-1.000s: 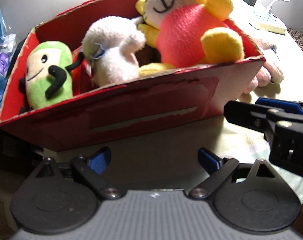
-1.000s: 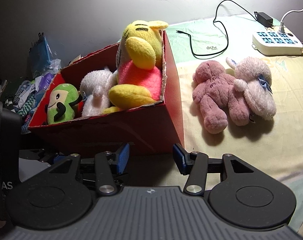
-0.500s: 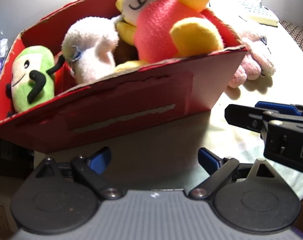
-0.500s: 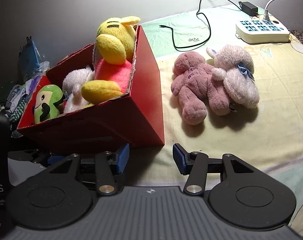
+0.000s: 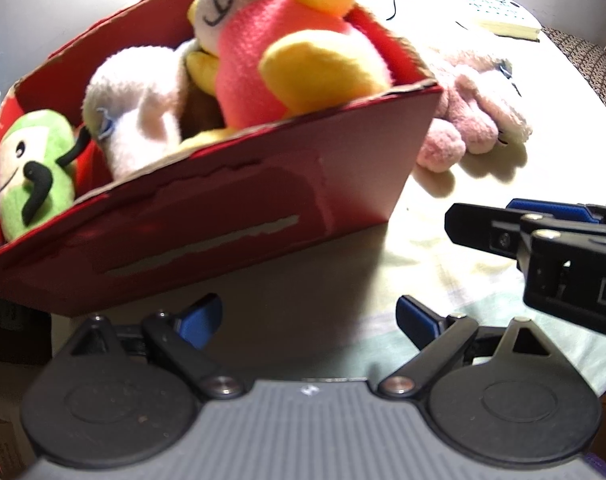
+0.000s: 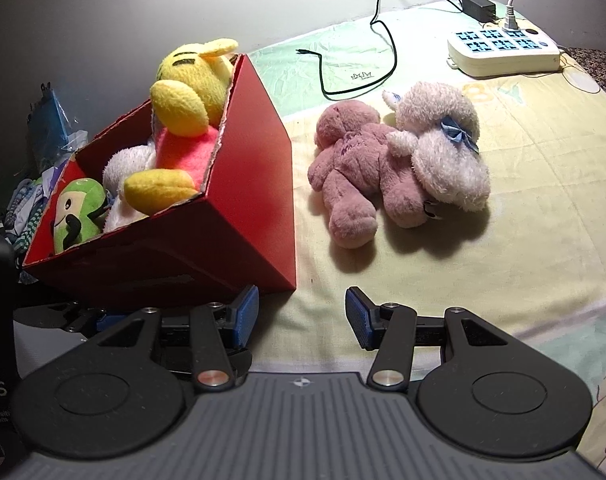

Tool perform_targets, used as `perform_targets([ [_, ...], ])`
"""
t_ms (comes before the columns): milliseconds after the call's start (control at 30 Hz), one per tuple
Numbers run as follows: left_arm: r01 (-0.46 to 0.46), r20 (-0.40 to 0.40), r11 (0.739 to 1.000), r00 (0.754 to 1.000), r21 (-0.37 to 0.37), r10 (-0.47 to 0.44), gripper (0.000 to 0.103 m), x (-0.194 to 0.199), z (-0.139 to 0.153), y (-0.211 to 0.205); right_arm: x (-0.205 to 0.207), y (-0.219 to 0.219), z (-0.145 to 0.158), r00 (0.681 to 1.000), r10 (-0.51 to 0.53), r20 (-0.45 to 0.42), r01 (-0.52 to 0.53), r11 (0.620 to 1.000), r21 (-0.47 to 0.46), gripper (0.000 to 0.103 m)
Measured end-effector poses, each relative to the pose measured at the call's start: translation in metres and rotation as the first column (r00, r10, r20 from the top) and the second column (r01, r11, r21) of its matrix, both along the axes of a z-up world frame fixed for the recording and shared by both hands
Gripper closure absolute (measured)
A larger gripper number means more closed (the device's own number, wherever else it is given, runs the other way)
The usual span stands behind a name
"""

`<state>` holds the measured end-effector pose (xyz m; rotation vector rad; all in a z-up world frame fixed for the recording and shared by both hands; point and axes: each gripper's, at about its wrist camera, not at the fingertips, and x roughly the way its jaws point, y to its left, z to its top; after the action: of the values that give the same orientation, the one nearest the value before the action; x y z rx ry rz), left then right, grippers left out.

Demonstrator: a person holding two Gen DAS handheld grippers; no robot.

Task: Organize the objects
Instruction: 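Move the right gripper back toward the pink bear and remaining white bunny, then close the right gripper on the white bunny with blue bow and lift it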

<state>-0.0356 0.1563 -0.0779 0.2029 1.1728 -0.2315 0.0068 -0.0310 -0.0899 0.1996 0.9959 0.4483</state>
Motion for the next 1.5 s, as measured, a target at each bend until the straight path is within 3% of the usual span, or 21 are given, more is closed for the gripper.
perform_targets([
  [700,0.047,-0.035,0.999,0.998,-0.001,-0.047,0.009,-0.005,-0.006,-0.072,0.023,-0.075,-0.017,0.998,-0.033,-0.05,0.034,0.999,0.017,0.051],
  [1100,0.042,-0.007,0.999,0.999,0.009,-0.042,0.008,-0.013,-0.003,-0.112,0.029,-0.114,-0.022,0.998,-0.03,-0.057,0.032,0.999,0.042,0.051],
  [1367,0.061,-0.009,0.997,0.998,-0.056,-0.062,0.008,-0.019,0.003,-0.13,0.033,-0.134,-0.03,0.998,-0.025,-0.064,0.029,0.998,0.063,0.051],
  [1500,0.093,0.026,0.992,0.996,-0.081,-0.091,0.008,-0.022,0.007,-0.138,0.038,-0.14,-0.033,0.998,-0.025,-0.054,0.03,0.996,0.082,0.052],
])
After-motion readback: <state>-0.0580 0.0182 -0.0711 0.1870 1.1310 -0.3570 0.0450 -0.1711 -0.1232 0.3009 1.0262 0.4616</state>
